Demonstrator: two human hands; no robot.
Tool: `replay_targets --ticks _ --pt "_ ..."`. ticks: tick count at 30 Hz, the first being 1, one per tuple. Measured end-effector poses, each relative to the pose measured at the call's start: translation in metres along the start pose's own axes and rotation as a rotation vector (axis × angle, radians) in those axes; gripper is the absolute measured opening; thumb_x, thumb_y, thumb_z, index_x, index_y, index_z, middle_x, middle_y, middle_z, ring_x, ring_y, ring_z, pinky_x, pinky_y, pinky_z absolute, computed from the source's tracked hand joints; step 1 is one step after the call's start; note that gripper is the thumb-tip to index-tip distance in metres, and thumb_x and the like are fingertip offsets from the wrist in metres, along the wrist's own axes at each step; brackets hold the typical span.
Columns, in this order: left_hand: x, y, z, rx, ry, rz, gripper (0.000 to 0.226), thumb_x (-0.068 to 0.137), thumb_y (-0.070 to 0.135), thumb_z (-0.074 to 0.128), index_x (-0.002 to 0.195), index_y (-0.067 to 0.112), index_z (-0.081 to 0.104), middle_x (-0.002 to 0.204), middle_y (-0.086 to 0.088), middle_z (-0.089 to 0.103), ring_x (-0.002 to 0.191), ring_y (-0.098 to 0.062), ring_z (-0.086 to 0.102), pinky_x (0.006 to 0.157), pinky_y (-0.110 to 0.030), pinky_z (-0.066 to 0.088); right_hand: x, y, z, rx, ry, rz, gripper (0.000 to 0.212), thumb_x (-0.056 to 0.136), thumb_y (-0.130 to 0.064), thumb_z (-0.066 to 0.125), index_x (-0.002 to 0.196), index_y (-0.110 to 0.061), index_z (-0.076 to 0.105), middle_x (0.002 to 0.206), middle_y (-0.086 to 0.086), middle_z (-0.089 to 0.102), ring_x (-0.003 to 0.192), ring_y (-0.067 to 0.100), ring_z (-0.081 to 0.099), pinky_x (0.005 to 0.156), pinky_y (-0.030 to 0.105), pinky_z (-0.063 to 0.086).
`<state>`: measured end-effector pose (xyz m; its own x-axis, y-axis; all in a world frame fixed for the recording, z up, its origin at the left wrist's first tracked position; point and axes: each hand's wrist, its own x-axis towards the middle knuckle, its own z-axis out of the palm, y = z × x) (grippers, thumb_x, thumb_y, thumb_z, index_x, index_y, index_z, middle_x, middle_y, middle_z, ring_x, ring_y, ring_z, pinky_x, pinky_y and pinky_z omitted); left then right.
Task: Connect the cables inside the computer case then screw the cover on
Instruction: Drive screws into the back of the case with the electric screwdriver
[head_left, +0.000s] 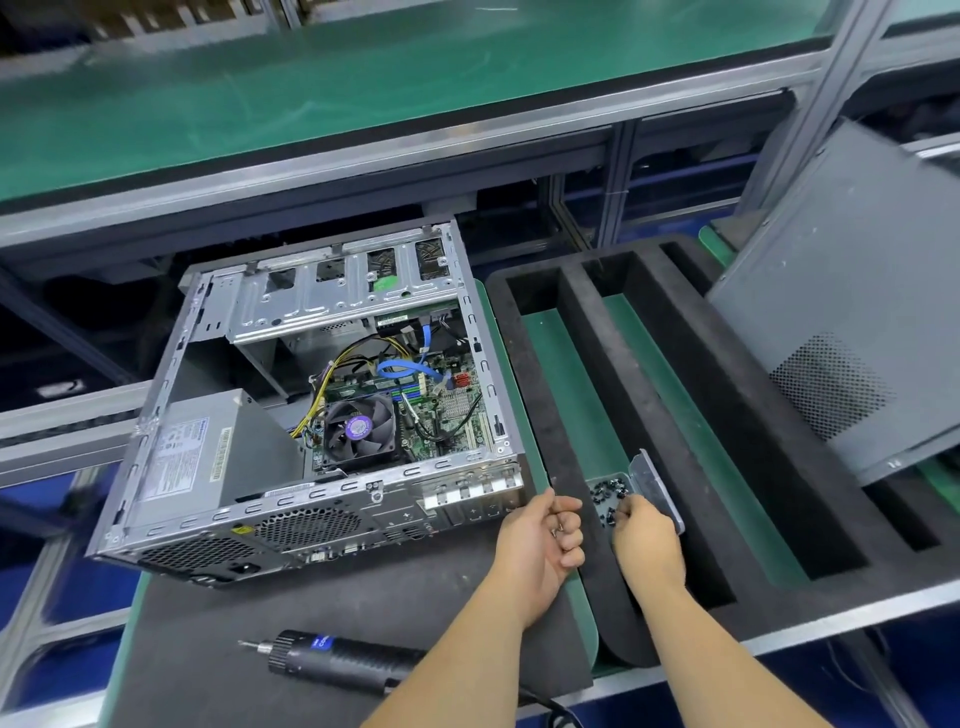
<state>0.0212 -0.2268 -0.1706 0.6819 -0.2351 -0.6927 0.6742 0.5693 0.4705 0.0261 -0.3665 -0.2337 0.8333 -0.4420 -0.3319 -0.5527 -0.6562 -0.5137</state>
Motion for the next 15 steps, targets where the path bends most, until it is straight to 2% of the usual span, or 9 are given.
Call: replay_targets --ticks 2,5,7,9,12,15 --pt "0.001 0.000 0.000 -0.006 0.003 0.005 0.032 0.105 0.023 0.041 0.090 -0.001 0.057 0.058 -0.003 0.042 0.046 -0.011 0.030 0.041 -0.021 0.019 -0.005 -0.003 -0.001 0.207 0.042 -0.038 0.011 0.102 -0.012 0.050 0.093 -0.014 0.057 0.087 0.008 0.066 0.075 0.024 0.057 0.064 0.032 0.043" --pt "0.002 0.000 0.000 -0.015 -0.001 0.009 0.033 0.105 0.023 0.040 0.091 -0.001 0.058 0.058 -0.003 0.042 0.046 -0.012 0.032 0.040 -0.021 0.020 -0.010 -0.006 -0.009 0.492 0.028 -0.016 0.013 0.103 -0.016 0.050 0.091 -0.015 0.056 0.080 0.002 0.062 0.066 0.017 0.054 0.056 0.028 0.039" --pt "0.001 0.000 0.001 -0.010 -0.004 0.016 0.033 0.105 0.022 0.039 0.091 -0.001 0.058 0.059 -0.004 0.043 0.046 -0.012 0.032 0.040 -0.021 0.020 -0.013 -0.005 -0.015 0.701 -0.047 0.059 0.014 0.103 -0.018 0.049 0.094 -0.014 0.058 0.071 0.003 0.054 0.052 0.014 0.043 0.047 0.025 0.034" --pt "0.000 0.000 0.002 -0.003 -0.007 0.025 0.033 0.105 0.022 0.038 0.092 -0.001 0.058 0.059 -0.004 0.044 0.046 -0.011 0.033 0.041 -0.021 0.021 -0.017 -0.003 -0.022 0.882 -0.152 0.125 0.017 0.106 -0.019 0.047 0.093 -0.012 0.056 0.066 0.003 0.046 0.046 0.012 0.032 0.039 0.022 0.025" --pt "-0.003 -0.001 0.003 0.011 -0.006 0.036 0.033 0.105 0.022 0.038 0.092 0.000 0.058 0.060 -0.004 0.045 0.045 -0.012 0.036 0.041 -0.021 0.022 -0.025 -0.003 -0.031 1.069 -0.301 0.140 0.024 0.107 -0.018 0.046 0.083 -0.014 0.048 0.062 0.000 0.040 0.048 0.013 0.025 0.039 0.020 0.016" --pt "-0.004 -0.001 0.003 0.032 0.006 0.051 0.034 0.105 0.022 0.039 0.092 -0.001 0.060 0.062 -0.008 0.054 0.048 -0.015 0.048 0.042 -0.022 0.032 -0.036 -0.005 -0.040 1.129 -0.341 0.120 0.030 0.106 -0.016 0.049 0.076 -0.015 0.045 0.063 0.002 0.039 0.049 0.013 0.024 0.040 0.021 0.015"
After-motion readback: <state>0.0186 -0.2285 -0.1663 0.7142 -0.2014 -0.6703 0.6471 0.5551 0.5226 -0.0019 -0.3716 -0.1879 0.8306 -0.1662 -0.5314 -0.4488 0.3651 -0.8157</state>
